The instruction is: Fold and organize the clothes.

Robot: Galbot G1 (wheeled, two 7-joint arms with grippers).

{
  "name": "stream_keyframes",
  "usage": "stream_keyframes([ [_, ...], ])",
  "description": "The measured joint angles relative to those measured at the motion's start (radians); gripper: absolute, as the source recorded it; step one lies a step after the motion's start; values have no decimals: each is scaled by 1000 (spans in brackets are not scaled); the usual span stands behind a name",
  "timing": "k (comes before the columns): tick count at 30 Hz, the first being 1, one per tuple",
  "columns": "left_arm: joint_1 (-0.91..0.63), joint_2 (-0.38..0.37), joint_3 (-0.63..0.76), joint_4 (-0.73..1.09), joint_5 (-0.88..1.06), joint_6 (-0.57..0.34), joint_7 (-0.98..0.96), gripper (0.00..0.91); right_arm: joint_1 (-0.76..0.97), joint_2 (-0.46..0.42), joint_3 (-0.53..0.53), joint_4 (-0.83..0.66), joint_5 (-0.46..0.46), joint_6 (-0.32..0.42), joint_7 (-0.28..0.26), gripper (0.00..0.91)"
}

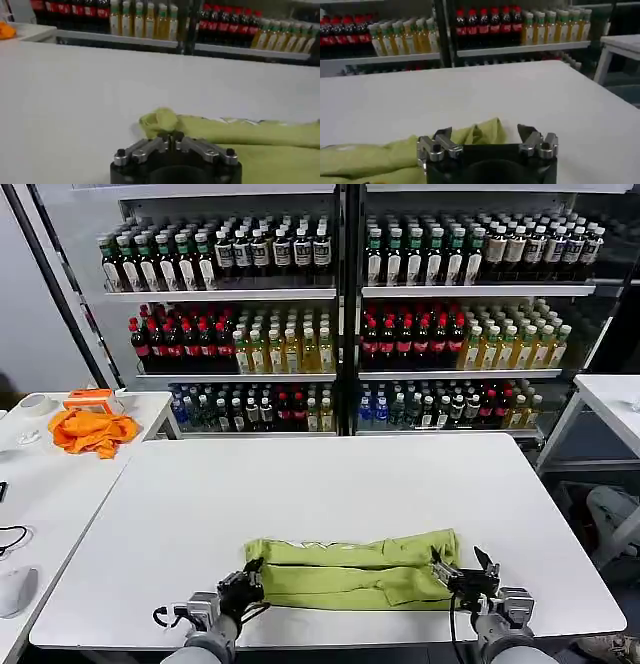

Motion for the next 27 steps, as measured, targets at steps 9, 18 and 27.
stream_keyframes([
  [9, -8, 71, -132, -22, -139, 8, 30, 20, 7, 3, 10, 4, 0, 3, -2, 907],
  [18, -25, 173, -298, -34, -310, 33, 46, 20, 11, 1, 8, -1, -2, 4, -3, 907],
  [27, -24, 191, -334, -41, -389, 74, 65, 907, 25, -1, -10, -15, -10, 4, -4, 907],
])
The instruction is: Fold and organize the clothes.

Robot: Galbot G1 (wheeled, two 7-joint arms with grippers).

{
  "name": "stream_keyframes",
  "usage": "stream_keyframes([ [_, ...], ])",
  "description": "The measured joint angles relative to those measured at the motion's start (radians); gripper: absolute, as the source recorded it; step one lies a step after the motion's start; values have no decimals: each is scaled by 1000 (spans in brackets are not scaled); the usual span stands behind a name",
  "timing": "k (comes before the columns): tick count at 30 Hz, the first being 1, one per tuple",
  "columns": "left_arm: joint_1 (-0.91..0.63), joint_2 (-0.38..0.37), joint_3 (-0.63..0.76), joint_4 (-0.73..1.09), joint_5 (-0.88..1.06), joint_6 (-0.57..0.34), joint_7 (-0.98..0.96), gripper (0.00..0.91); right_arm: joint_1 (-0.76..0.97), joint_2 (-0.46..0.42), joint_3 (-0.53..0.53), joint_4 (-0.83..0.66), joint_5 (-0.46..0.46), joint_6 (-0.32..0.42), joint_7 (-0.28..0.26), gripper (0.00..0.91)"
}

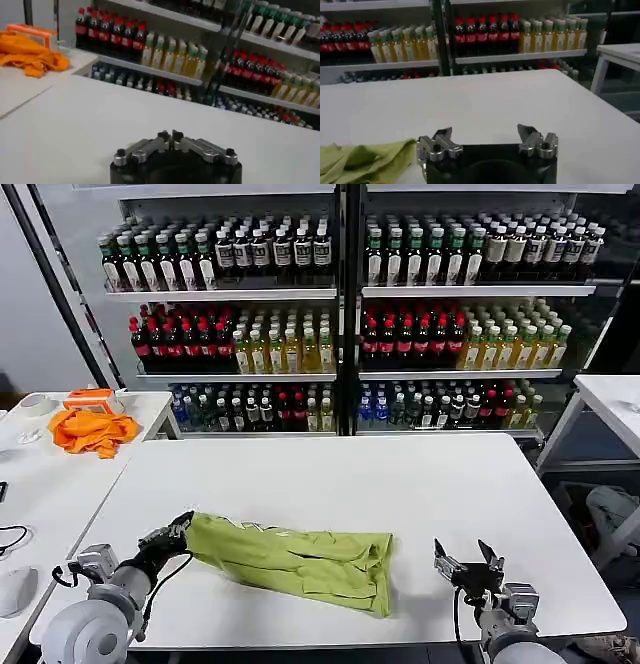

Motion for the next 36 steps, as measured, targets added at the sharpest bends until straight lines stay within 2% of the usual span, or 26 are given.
stream_keyframes([
  [8, -33, 0, 45, 71, 83, 5, 5, 907, 15, -2, -16, -15, -6, 1, 0, 907],
  [17, -100, -3, 109, 168, 188, -35, 1, 907, 22, -2, -22, -27, -9, 2, 0, 907],
  [27, -128, -34, 171, 229, 254, -49, 7, 887, 19, -4, -17, -26, -8, 1, 1, 907],
  [28, -127, -38, 172, 229, 257, -50, 7, 736, 18, -5, -14, -26, -8, 1, 1, 907],
  [29, -125, -42, 174, 230, 260, -50, 8, 252, 17, -5, -13, -26, -8, 1, 1, 907],
  [31, -120, -49, 180, 230, 266, -53, 8, 20, 17, -6, -13, -26, -8, 1, 1, 907],
  [36, -122, -64, 195, 244, 277, -67, 5, 20, 17, -4, -16, -24, -8, 1, 1, 907],
])
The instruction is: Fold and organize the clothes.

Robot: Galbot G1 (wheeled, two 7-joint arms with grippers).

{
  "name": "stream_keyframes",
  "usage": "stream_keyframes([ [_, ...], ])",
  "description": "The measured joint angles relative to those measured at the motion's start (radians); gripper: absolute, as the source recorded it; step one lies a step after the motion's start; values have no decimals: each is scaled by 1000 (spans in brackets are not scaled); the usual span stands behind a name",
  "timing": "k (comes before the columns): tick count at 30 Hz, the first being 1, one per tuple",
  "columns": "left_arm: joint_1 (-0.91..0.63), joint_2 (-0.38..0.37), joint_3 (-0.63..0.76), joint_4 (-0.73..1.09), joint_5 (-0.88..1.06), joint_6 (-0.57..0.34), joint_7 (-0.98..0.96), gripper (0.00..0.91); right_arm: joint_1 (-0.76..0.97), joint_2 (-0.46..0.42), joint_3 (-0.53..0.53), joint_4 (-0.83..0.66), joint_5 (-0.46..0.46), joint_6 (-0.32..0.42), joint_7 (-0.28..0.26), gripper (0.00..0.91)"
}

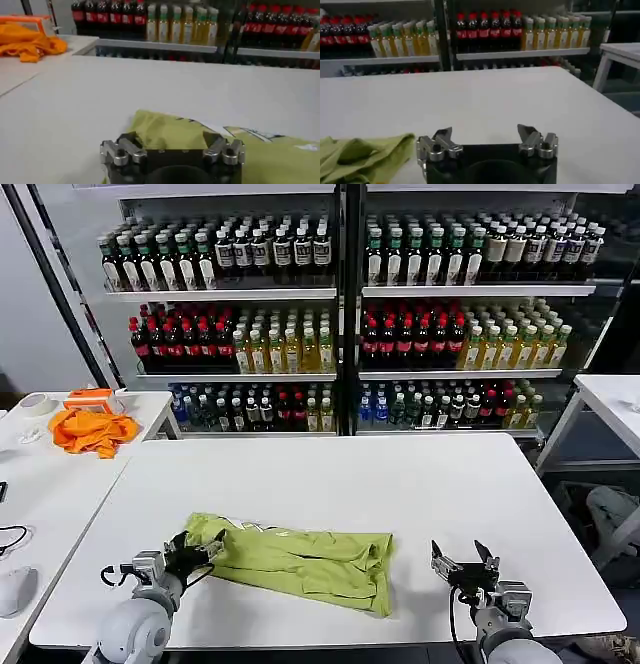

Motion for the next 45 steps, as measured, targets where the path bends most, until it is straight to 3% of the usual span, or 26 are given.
stream_keyframes([
  [31, 11, -29, -16, 17, -34, -63, 12, 20, -12, -9, 6, 25, 0, -4, 3, 907],
  [45, 12, 31, -156, 2, -185, -55, 23, 20, 7, -13, 7, 19, 10, -3, 3, 907],
])
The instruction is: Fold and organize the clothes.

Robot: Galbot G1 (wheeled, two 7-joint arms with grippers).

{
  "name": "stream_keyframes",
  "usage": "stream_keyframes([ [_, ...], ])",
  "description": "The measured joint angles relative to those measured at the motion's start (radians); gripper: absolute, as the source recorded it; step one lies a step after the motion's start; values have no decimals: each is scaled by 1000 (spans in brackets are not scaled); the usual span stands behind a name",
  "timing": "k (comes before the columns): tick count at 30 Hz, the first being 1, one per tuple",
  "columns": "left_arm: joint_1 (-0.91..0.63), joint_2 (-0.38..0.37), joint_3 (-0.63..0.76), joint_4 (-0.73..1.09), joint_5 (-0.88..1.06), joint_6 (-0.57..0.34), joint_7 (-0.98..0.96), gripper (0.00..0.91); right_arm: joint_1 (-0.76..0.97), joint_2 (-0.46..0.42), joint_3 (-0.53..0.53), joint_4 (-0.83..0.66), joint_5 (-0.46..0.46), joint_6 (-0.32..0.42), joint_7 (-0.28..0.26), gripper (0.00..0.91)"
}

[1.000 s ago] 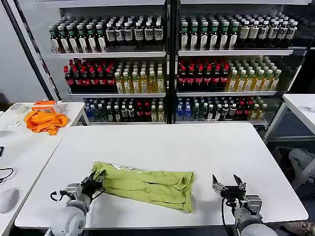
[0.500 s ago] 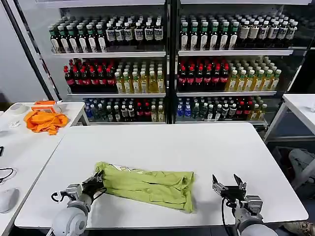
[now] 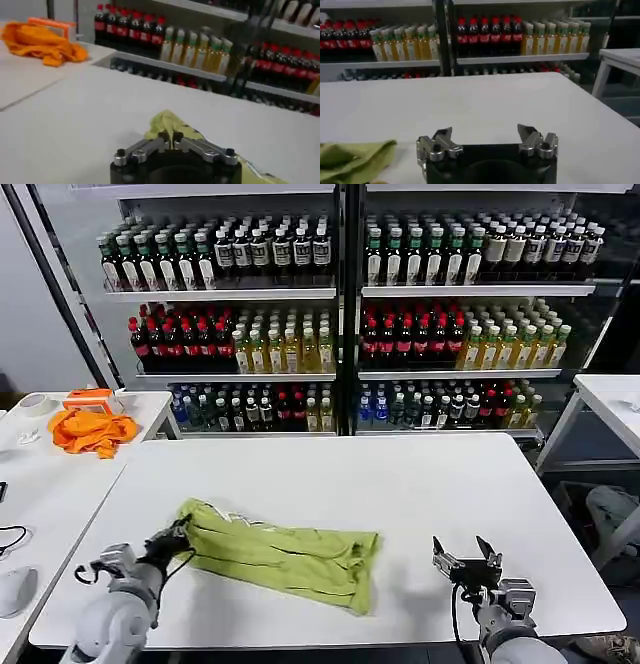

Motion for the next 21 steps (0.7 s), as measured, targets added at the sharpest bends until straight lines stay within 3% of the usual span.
stream_keyframes([
  [11, 33, 40, -128, -98, -211, 41, -13, 20, 11, -4, -10, -6, 0, -1, 0, 907],
  [21, 41, -24, -33, -264, -367, 51, -27, 20, -4, -13, 2, -8, 0, 2, -4, 907],
])
